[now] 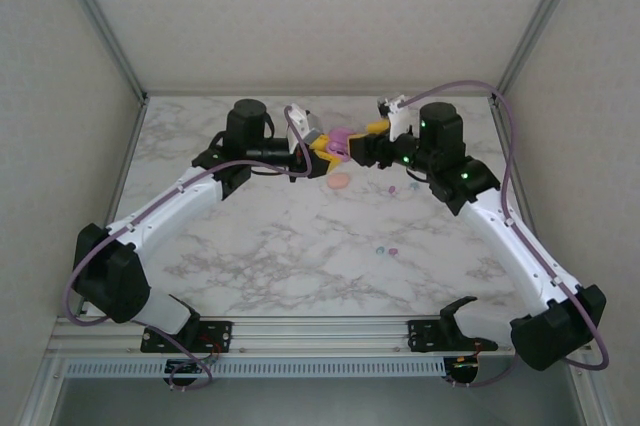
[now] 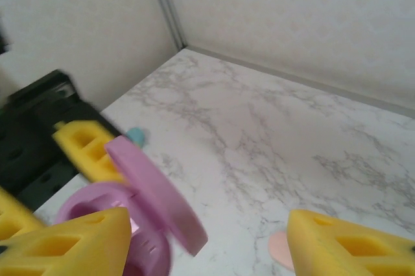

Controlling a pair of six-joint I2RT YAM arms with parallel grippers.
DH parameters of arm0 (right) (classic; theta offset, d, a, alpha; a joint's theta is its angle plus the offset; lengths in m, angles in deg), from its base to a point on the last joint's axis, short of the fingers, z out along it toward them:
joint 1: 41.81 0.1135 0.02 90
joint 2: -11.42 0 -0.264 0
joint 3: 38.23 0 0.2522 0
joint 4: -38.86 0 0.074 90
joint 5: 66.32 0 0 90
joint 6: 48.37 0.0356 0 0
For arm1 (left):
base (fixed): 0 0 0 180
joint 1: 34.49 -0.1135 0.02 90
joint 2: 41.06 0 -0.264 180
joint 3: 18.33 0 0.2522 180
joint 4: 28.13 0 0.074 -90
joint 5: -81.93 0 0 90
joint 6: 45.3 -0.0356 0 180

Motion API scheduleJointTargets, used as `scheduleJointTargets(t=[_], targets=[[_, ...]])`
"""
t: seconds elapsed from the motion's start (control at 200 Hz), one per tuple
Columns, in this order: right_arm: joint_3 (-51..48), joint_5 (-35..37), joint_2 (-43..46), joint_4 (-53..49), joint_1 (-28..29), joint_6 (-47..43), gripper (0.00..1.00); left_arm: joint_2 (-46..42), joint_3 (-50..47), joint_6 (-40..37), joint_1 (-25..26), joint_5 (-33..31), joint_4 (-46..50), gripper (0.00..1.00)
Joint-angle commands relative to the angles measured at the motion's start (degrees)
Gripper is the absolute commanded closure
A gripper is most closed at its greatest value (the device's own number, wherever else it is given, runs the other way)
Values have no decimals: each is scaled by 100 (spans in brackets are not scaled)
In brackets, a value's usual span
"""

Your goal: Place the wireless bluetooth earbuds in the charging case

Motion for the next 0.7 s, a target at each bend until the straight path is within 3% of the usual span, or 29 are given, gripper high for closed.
scheduleJointTargets(t=[0.0, 0.185, 0.32, 0.38, 0.415, 0.571, 0.696], targets=[[416, 406, -248, -337, -35, 467, 32, -318, -52, 28, 74, 215, -315, 69], [804, -394, -255, -569, -165, 912, 28, -385, -234, 108, 74, -185, -427, 68], [887, -362, 81, -592, -255, 1307, 17, -454, -512, 359, 69, -613, -851, 68], [996, -99, 233, -865, -298, 1406, 4, -498, -647, 459, 65, -778, -1089, 68], [1014, 78, 295, -953, -311, 1403, 1, -516, -716, 523, 65, -871, -1225, 68], [965, 1158, 322, -1845, -835, 1639, 1, -673, -994, 757, 67, -1156, -1748, 68], [682, 1181, -53, -2674, -1564, 2149, 6, -872, -1258, 965, 65, -1387, -2043, 68]])
